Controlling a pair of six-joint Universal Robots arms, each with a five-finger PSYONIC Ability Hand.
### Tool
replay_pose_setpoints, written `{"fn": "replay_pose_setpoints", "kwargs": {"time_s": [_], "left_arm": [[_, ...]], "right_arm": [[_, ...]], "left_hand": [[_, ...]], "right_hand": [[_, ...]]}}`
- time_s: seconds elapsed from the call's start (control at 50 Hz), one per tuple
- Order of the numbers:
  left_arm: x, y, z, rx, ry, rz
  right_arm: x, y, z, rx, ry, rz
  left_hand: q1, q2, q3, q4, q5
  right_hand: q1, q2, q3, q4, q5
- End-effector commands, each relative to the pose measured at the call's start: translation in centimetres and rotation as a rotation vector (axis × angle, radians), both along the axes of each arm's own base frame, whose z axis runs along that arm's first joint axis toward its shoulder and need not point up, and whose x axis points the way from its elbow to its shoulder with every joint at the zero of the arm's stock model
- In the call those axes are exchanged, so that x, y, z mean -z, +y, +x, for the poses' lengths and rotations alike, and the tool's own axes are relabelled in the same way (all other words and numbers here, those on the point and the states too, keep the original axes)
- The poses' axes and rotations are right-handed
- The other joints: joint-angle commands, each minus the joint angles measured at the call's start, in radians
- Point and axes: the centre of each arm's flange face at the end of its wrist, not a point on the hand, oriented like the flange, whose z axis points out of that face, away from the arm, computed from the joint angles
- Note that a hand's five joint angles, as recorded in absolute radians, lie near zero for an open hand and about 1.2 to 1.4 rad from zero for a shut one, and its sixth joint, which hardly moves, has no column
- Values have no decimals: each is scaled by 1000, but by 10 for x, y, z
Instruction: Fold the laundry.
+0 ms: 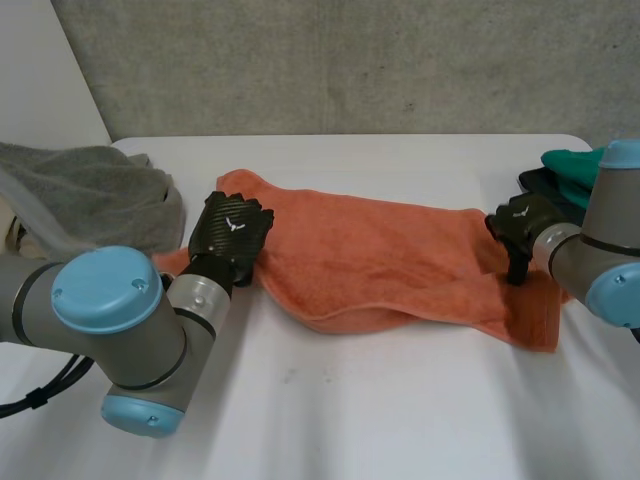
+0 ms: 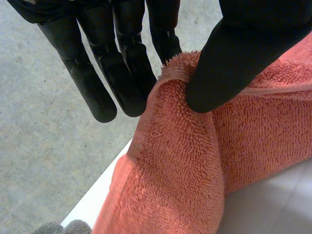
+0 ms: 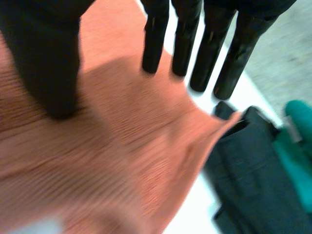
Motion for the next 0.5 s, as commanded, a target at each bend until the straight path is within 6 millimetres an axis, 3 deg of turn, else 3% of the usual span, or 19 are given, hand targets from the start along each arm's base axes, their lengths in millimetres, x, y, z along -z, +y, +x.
{"fn": "replay_pose_setpoints", "kwargs": {"time_s": [0.02, 0.1, 0.16, 0.24, 0.4, 0.5], "left_arm": [[-2, -1, 1, -4, 5, -4], [-2, -3, 2, -10, 7, -4], [-2, -4, 3, -13, 7, -4], [-3, -5, 4, -16, 8, -6], [-3, -9, 6, -25, 10, -8], [-4, -10, 6, -27, 11, -9]], "right_arm": [[-38, 10, -4, 10, -73, -162], [-61, 29, -14, 17, -89, -183], [-62, 41, -21, 10, -93, -156], [-59, 72, -24, -44, -100, -51], [-19, 114, -41, -24, -114, 196], [-2, 121, -40, -32, -115, 182]], "left_hand": [[242, 194, 201, 194, 248], [242, 194, 201, 194, 248], [242, 194, 201, 194, 248], [242, 194, 201, 194, 248], [242, 194, 201, 194, 248], [242, 194, 201, 194, 248]], "right_hand": [[-240, -280, -283, -304, -327], [-205, -246, -248, -269, -292], [-129, -169, -172, -193, -216], [44, 4, 1, -20, -43], [144, 104, 101, 80, 57], [206, 166, 163, 142, 119]]}}
